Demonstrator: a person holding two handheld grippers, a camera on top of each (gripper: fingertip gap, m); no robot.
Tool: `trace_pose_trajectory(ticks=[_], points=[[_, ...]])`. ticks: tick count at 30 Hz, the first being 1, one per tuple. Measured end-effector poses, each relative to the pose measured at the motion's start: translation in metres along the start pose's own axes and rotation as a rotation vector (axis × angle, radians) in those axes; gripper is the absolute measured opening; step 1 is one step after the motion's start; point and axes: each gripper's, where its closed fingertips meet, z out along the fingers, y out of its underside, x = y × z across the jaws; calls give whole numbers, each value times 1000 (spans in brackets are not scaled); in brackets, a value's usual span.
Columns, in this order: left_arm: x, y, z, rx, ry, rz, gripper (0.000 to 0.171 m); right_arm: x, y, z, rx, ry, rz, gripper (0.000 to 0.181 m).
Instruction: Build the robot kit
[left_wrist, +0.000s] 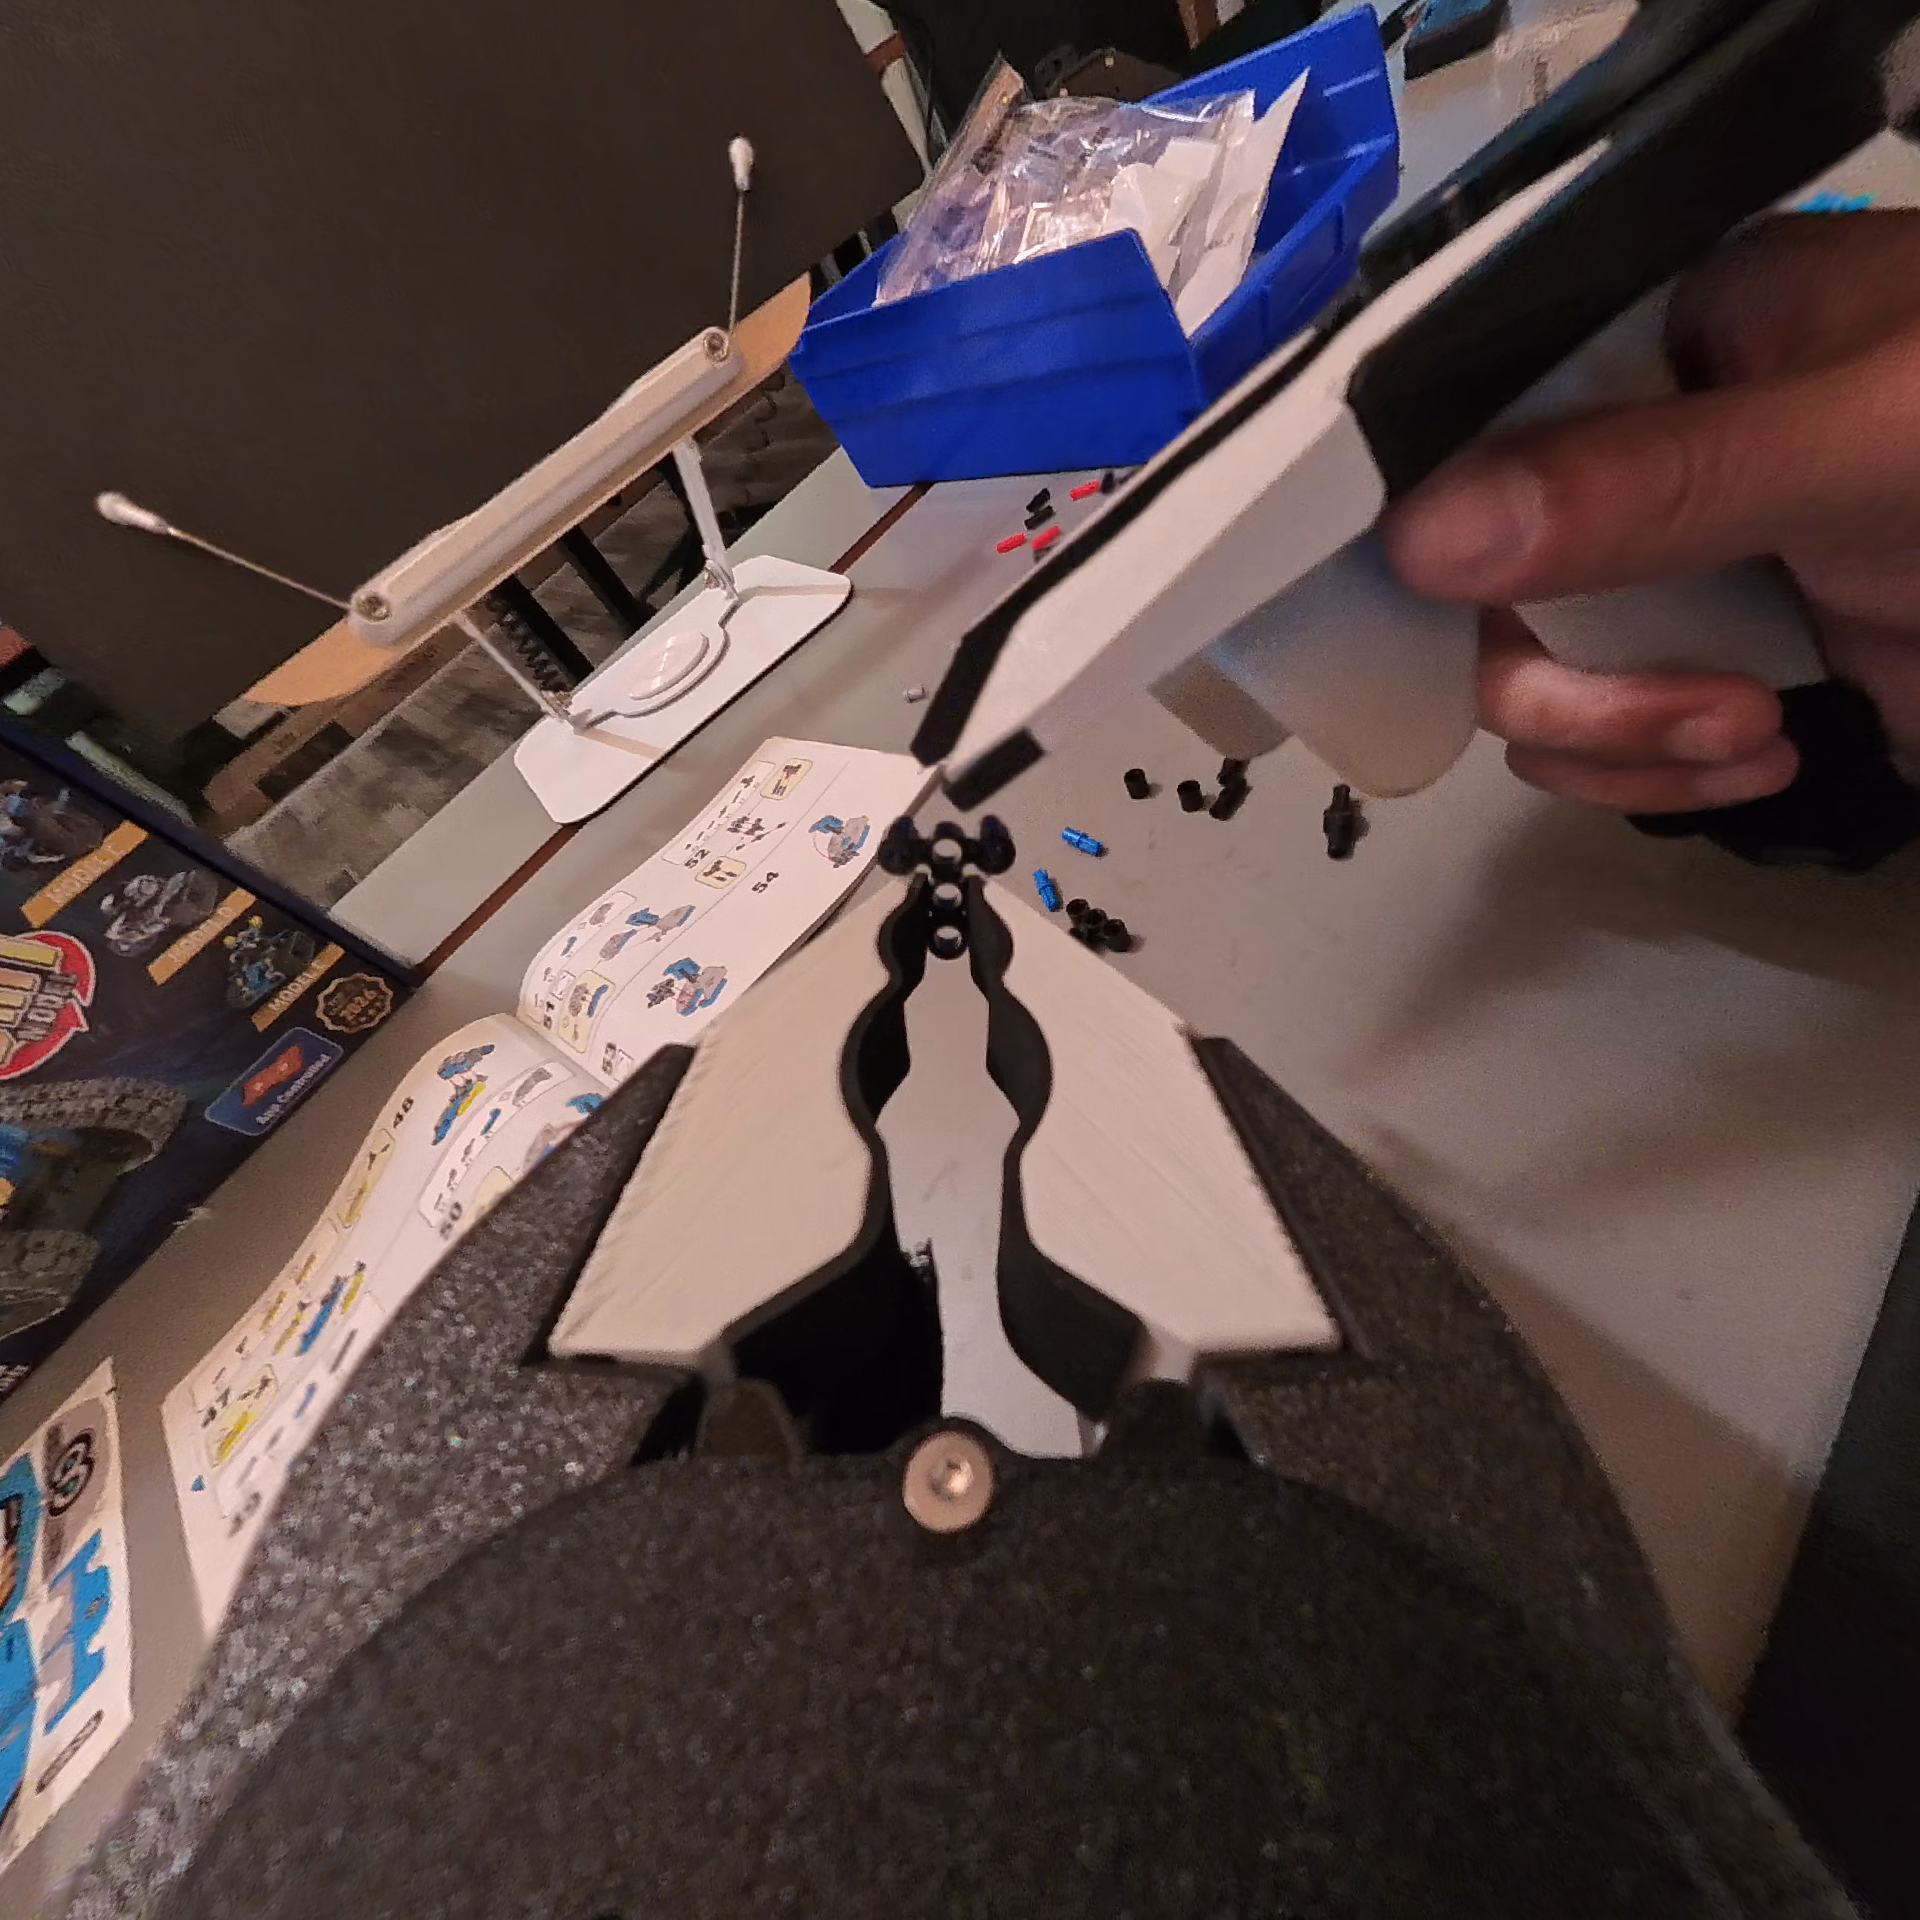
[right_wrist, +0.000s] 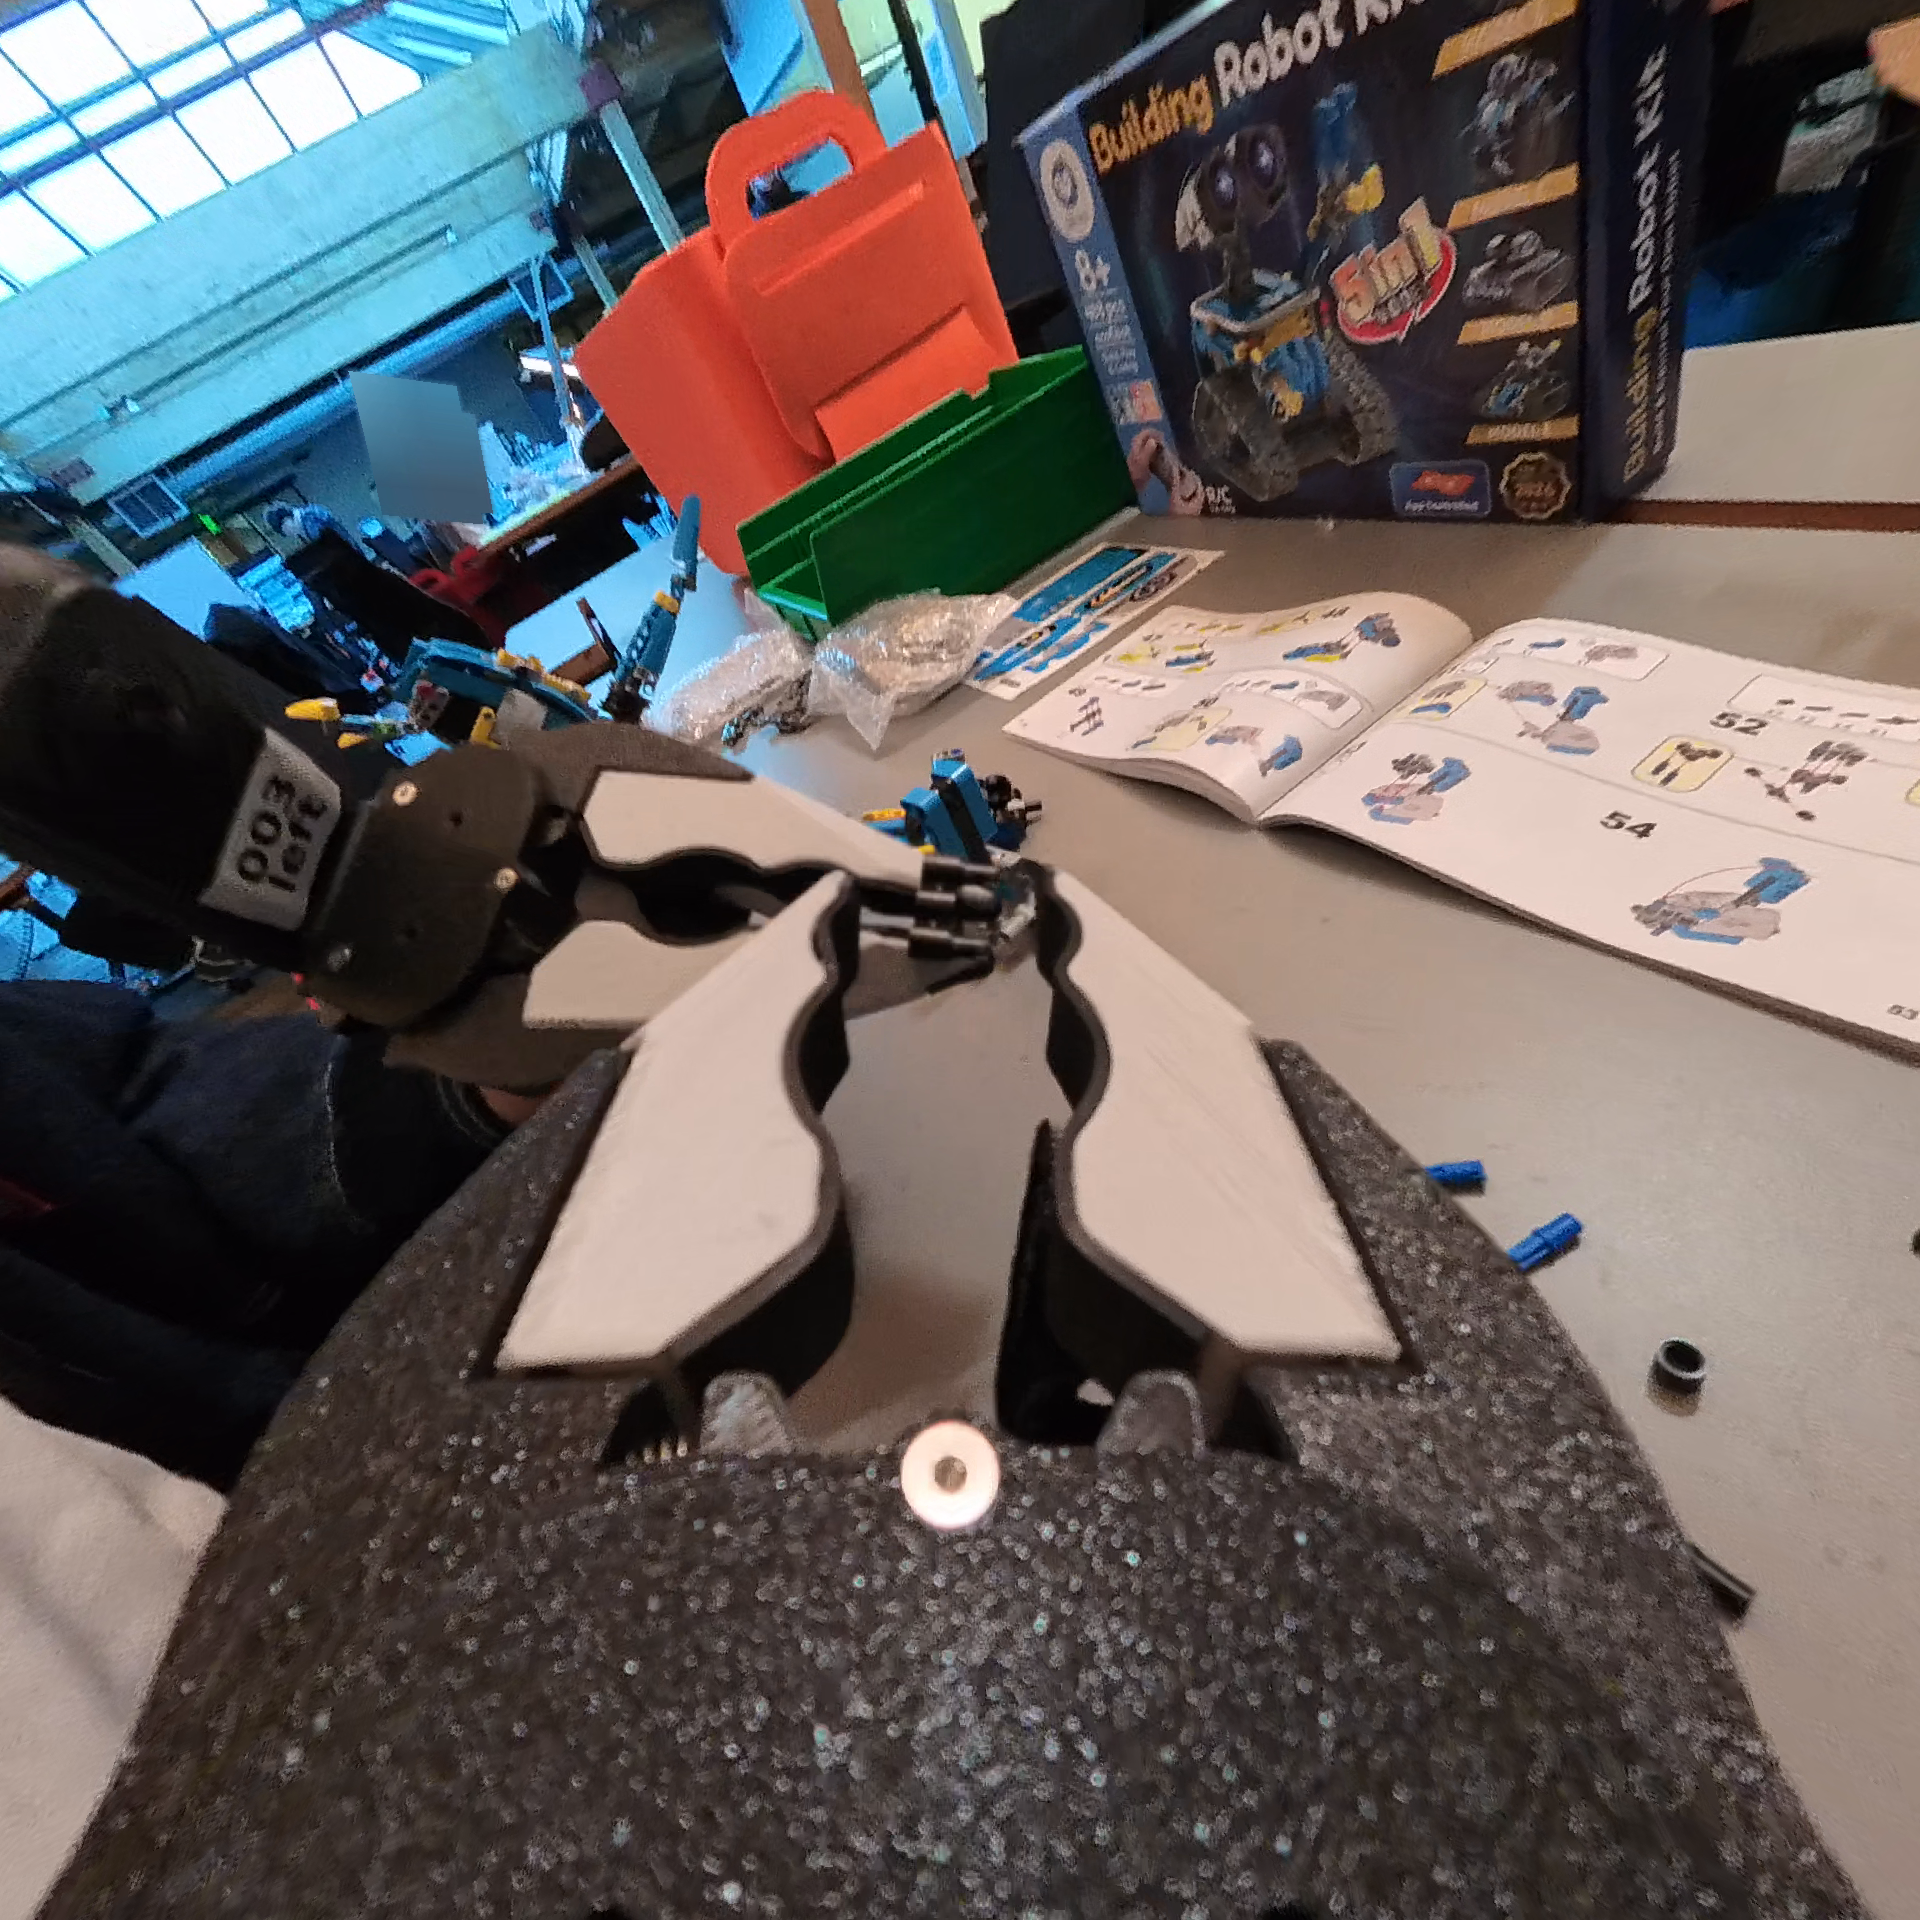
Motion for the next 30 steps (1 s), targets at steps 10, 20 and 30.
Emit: trace_pose_trajectory(ticks=[10, 20, 30], points=[[12, -1, 1, -6, 3, 121, 6, 1, 7, 4, -32, 5, -4, 21], [12, 1, 2, -17, 6, 114, 6, -2, 11, 6, -44, -29, 34, 28], [12, 0, 2, -13, 3, 120, 7, -4, 8, 3, -26, -34, 15, 26]])
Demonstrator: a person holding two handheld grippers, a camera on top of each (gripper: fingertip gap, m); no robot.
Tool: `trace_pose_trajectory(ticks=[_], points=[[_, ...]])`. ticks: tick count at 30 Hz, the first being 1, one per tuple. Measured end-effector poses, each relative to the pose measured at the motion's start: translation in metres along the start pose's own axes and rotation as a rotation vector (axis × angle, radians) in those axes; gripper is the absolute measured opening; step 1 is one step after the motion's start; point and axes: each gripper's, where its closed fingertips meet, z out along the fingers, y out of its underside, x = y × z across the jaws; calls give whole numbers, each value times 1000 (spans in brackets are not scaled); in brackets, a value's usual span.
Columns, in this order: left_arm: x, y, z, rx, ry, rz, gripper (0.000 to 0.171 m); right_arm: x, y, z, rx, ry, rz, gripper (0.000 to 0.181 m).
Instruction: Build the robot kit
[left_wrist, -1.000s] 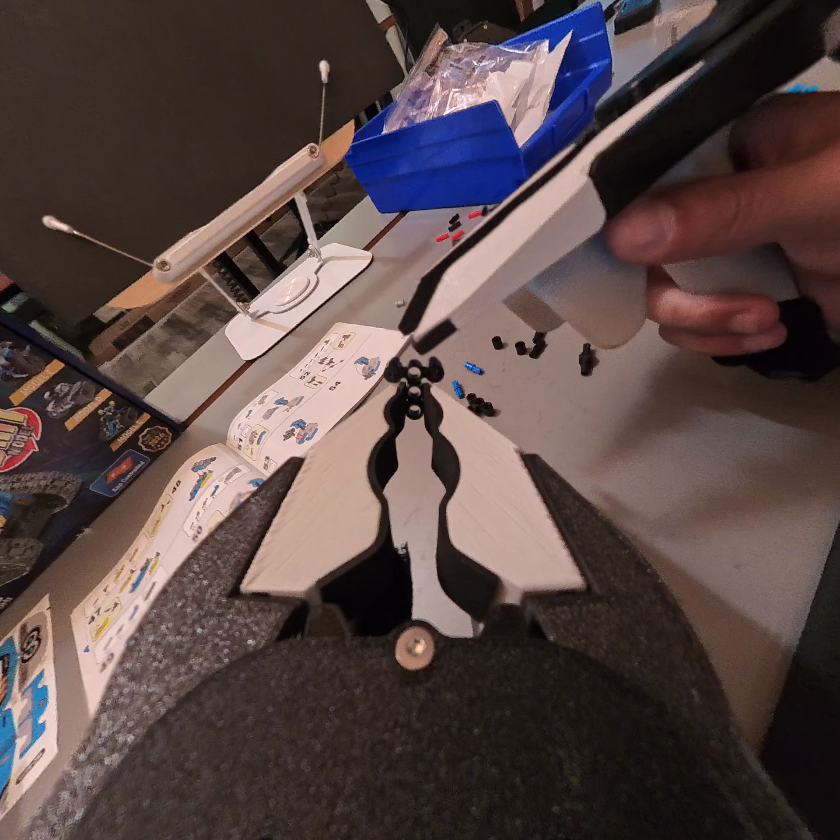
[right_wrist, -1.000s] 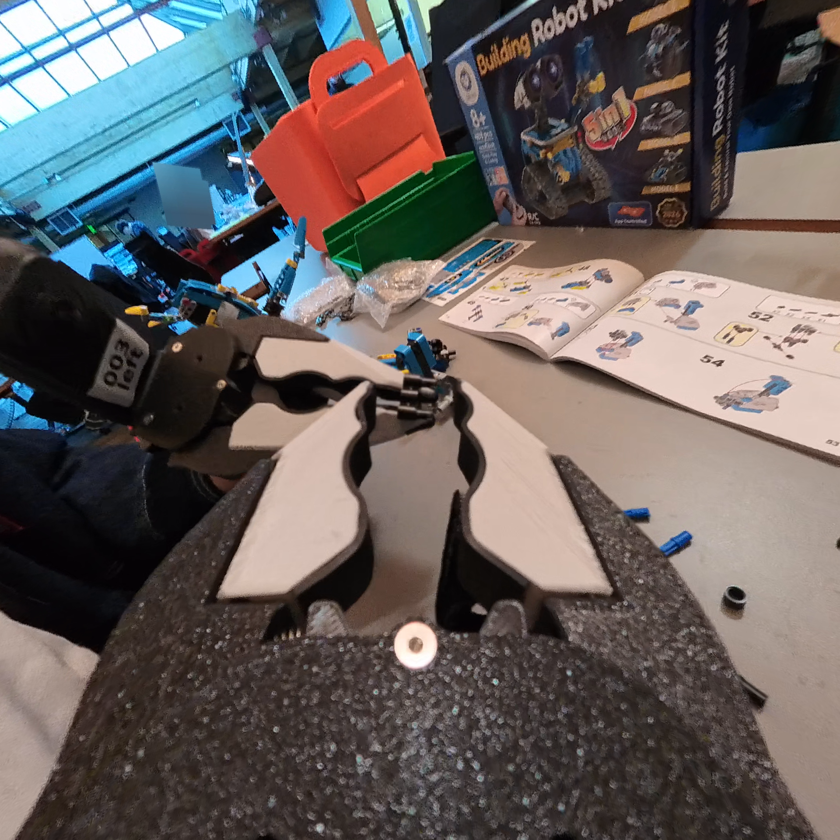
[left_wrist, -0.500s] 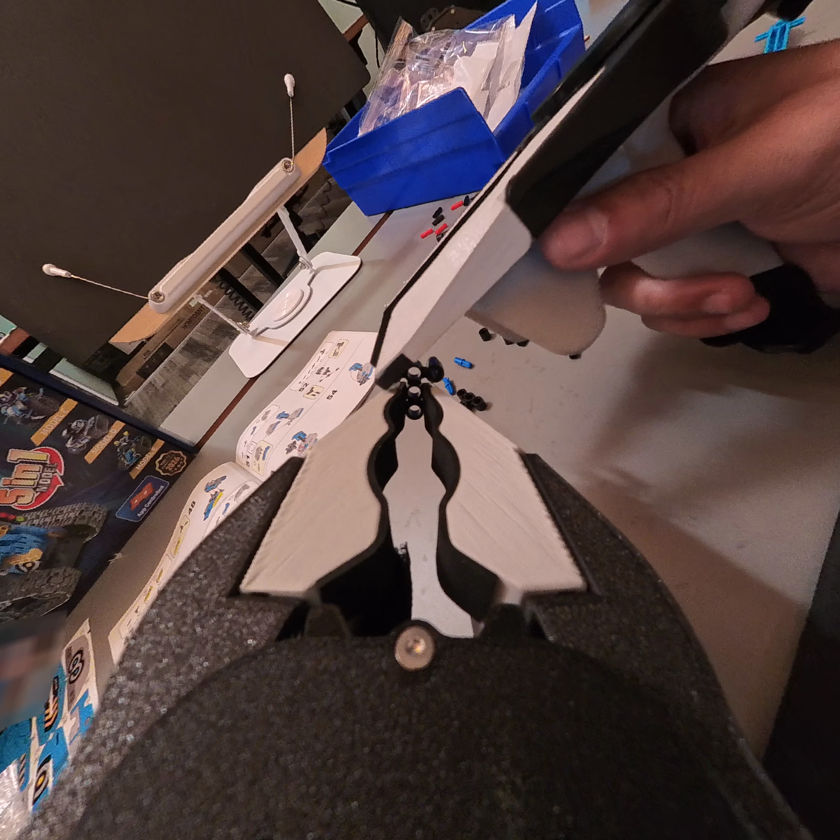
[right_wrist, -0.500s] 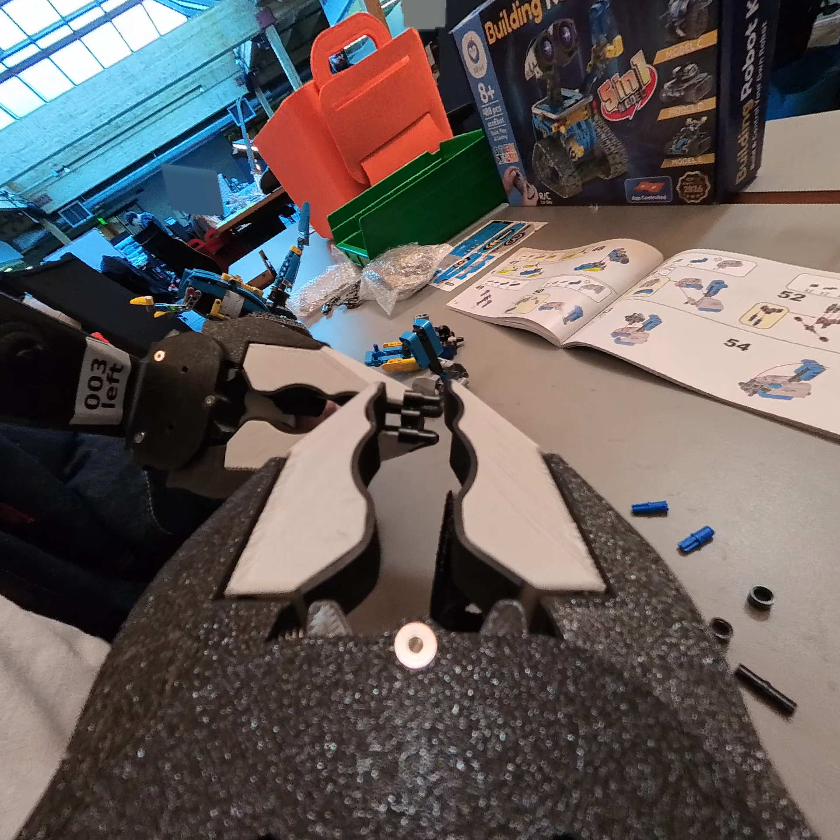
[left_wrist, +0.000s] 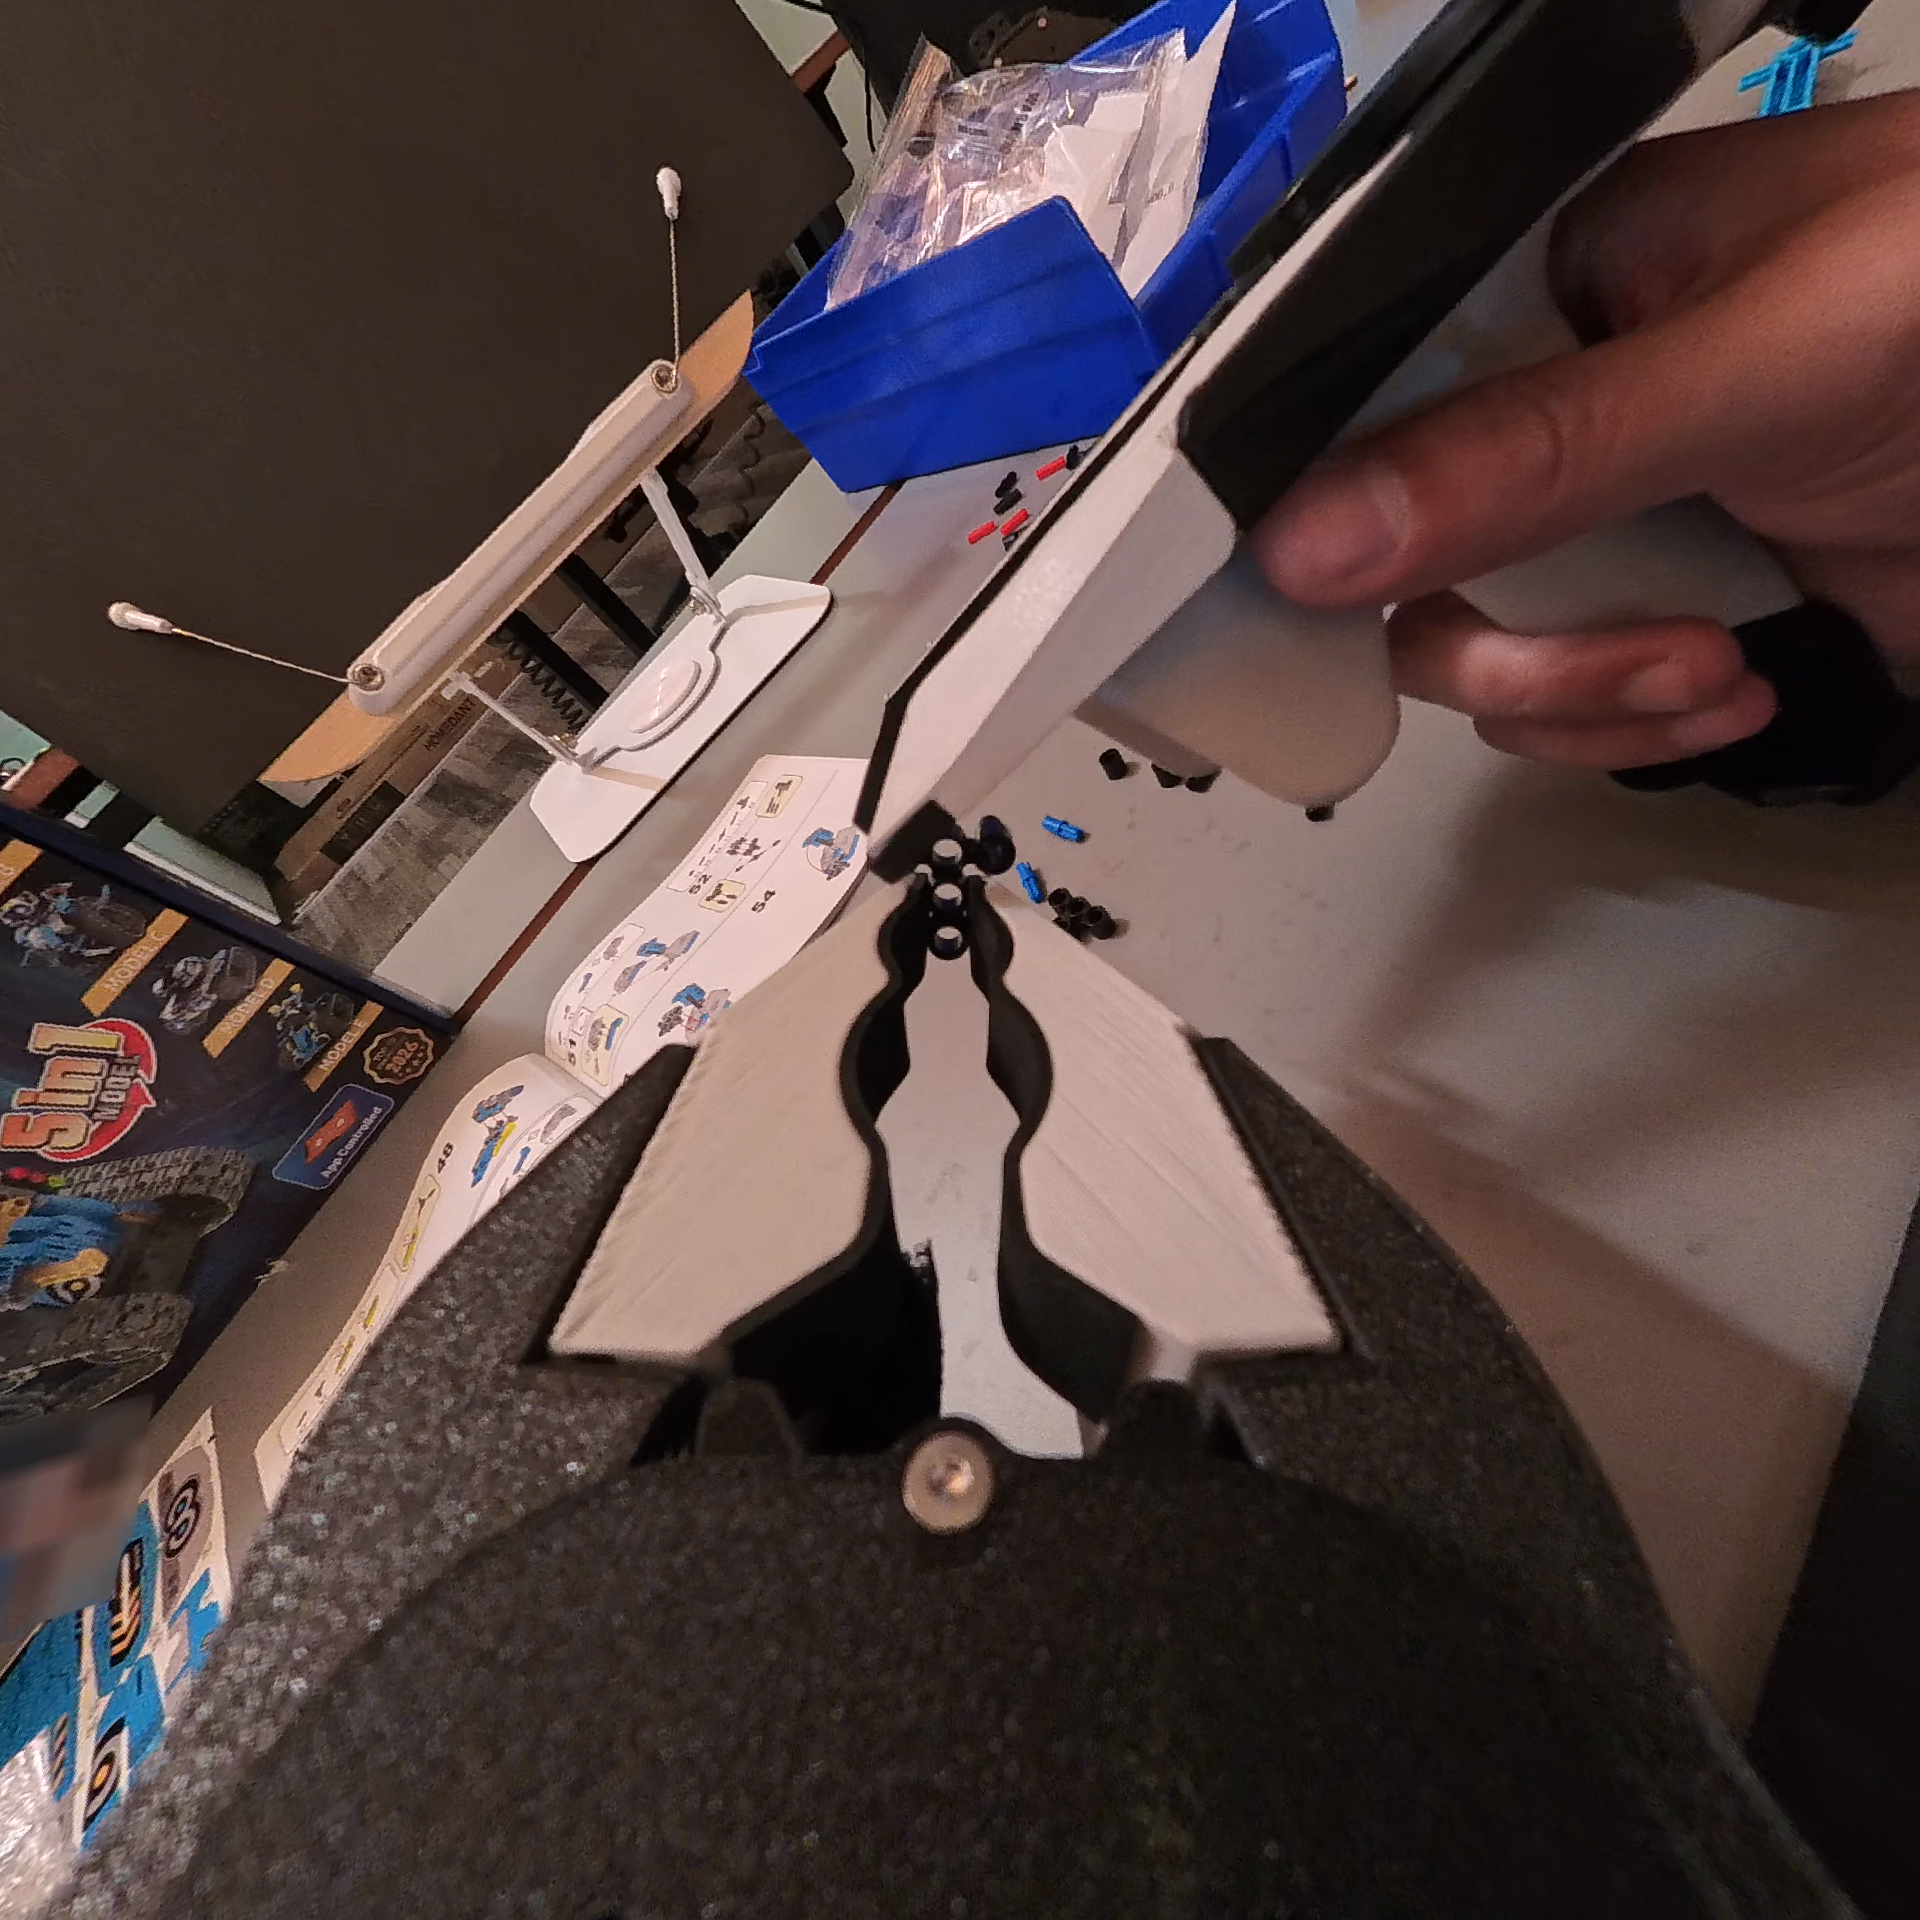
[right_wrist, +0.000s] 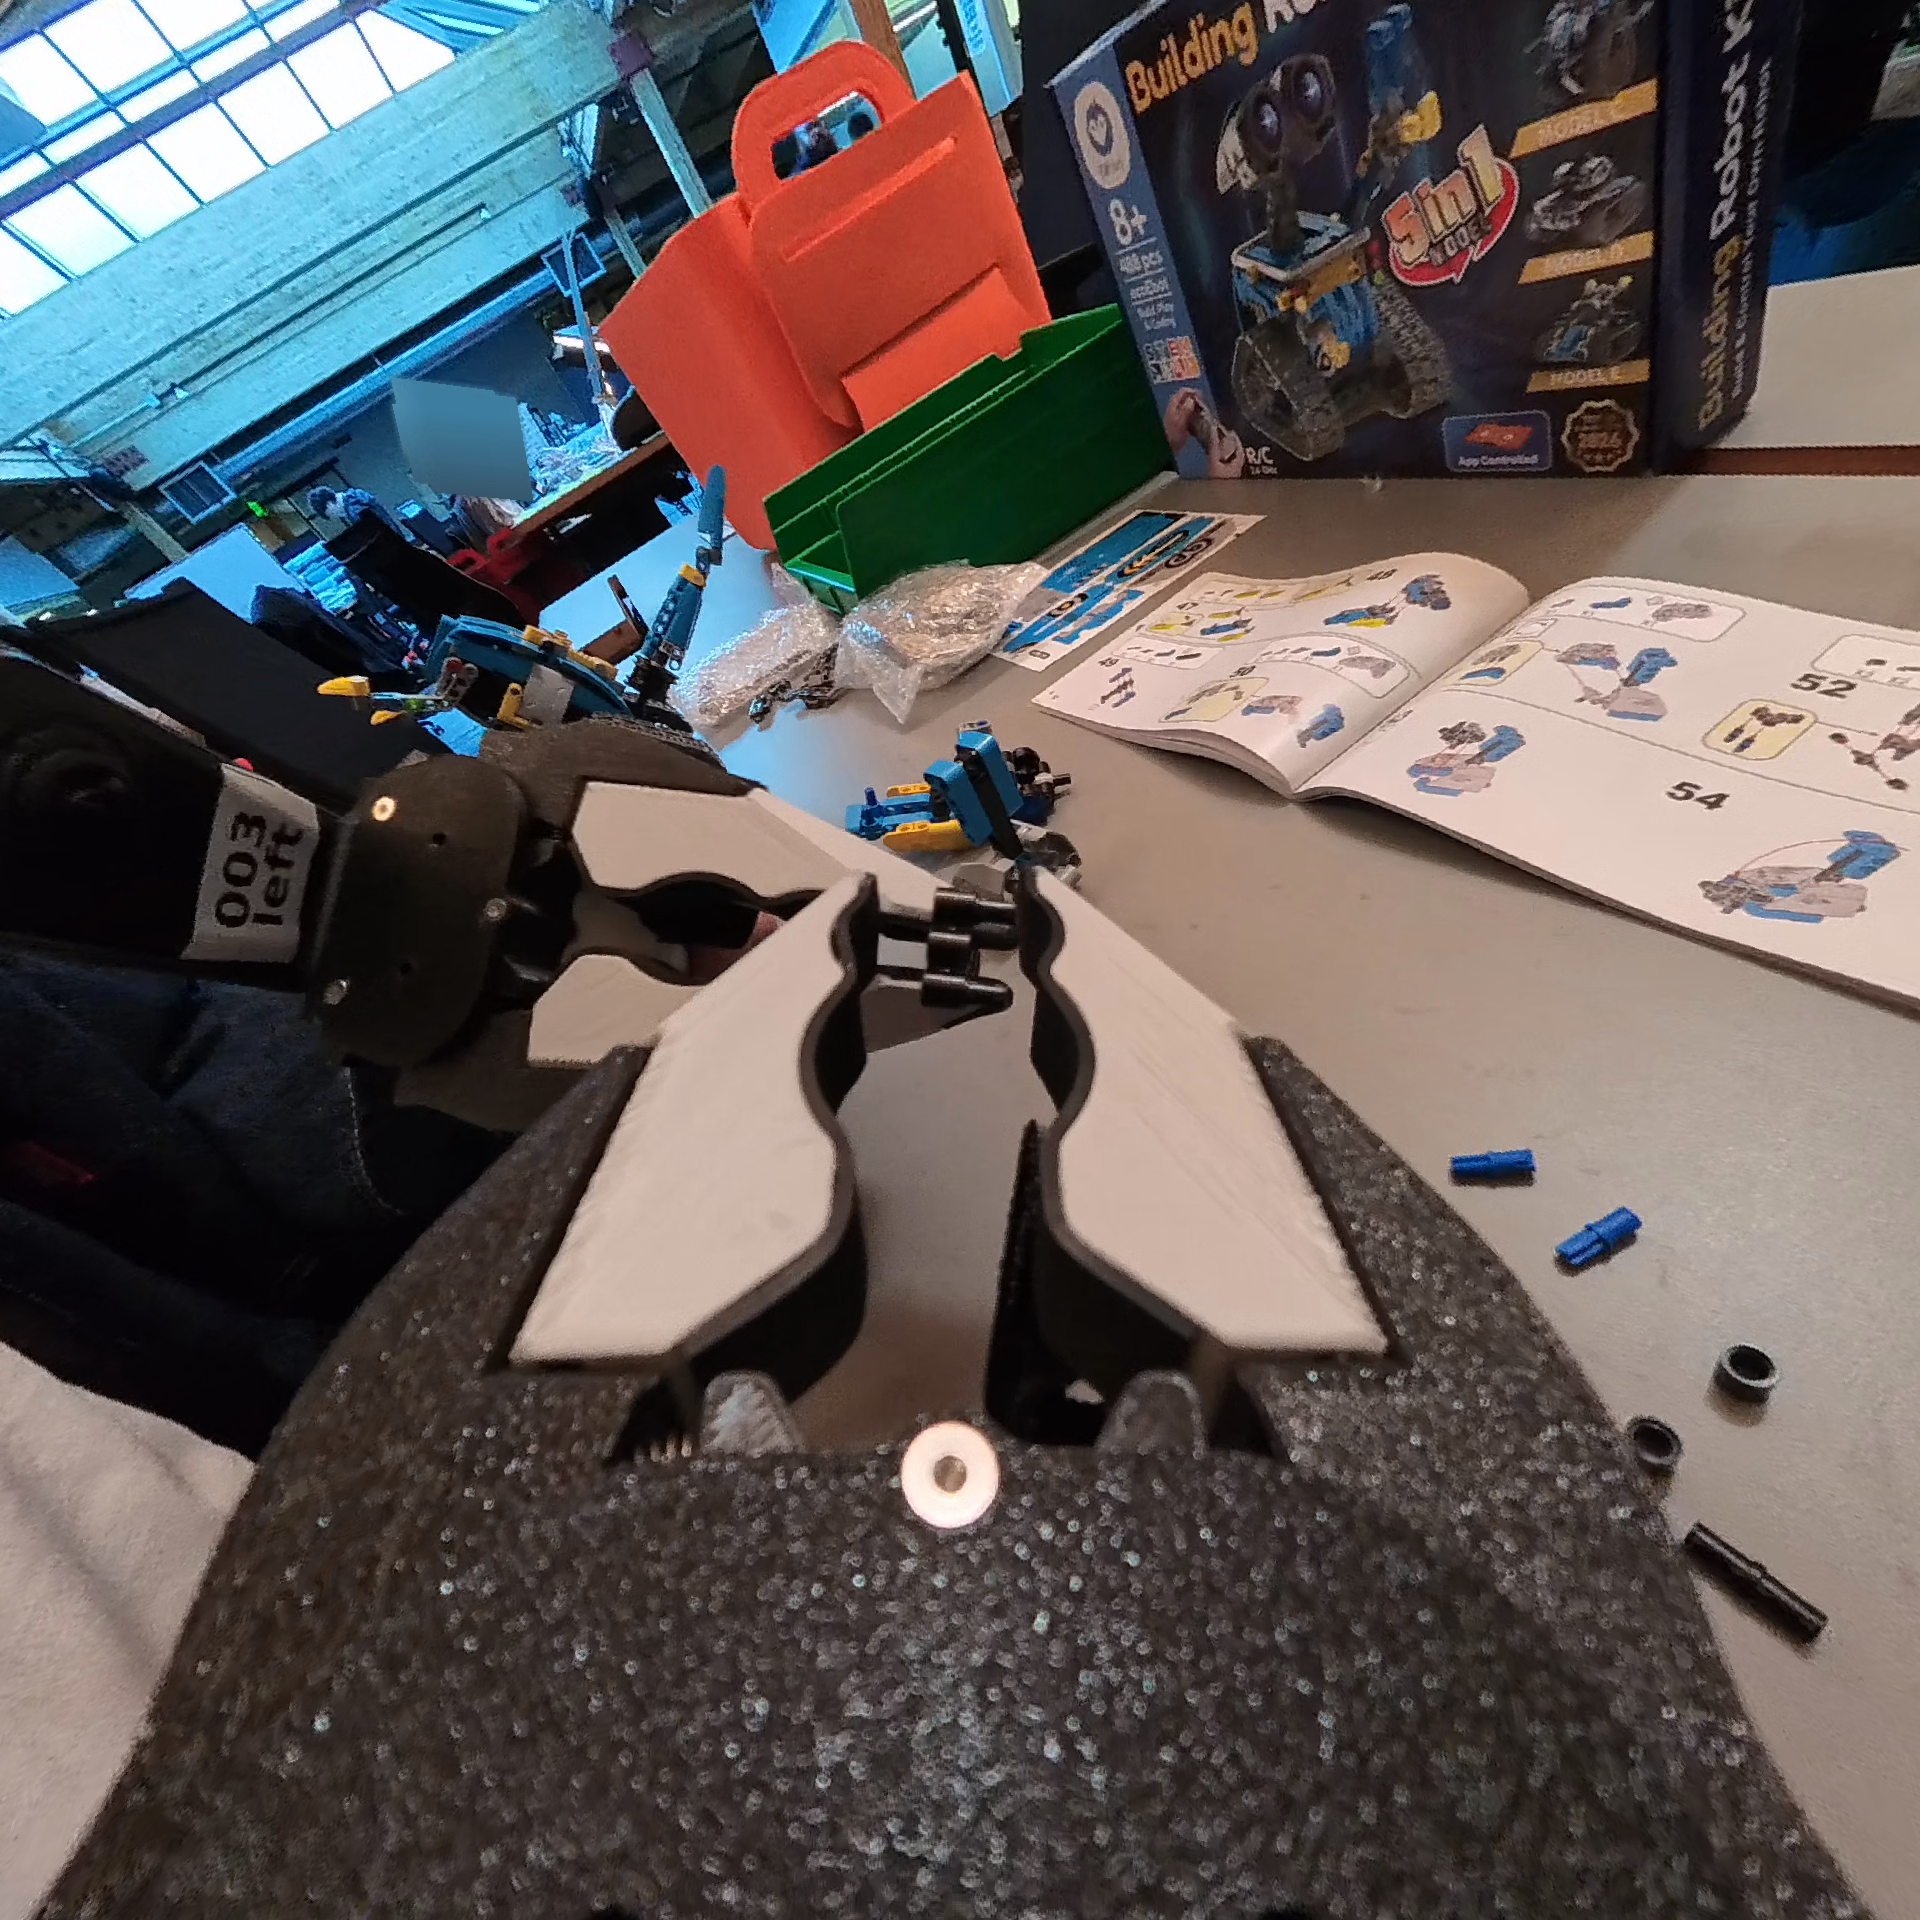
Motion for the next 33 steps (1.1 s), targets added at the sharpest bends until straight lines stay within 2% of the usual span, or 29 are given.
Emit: trace_pose_trajectory(ticks=[6, 12, 14, 20, 21, 22, 25, 28, 33], points=[[-1, 0, 0, -1, -6, 2, 7, 3, 1, 0, -6, 12, 7, 25], [1, 2, 1, -10, -2, 21, 7, 5, 6, -1, -38, 5, 37, 15], [1, 1, 1, -6, -10, 31, 7, 4, 5, -2, -51, 14, -10, 15], [-1, 3, 2, -7, 12, -21, 7, 8, 3, -1, -26, -8, 33, 16], [-3, 5, 3, -17, 9, -33, 7, 11, 1, -3, -16, -6, 44, 22], [-5, 6, 3, -18, 10, -54, 6, 16, -4, -6, 5, 3, 50, 31], [-9, 4, 3, 14, 55, -184, 7, 45, -9, -18, 9, 102, 42, 32], [0, 2, 4, 38, 192, -348, 7, 68, -10, -27, 3, 178, 47, 32], [5, 17, 11, -34, 323, -589, 7, 75, -5, -24, 6, 150, 128, 31]])
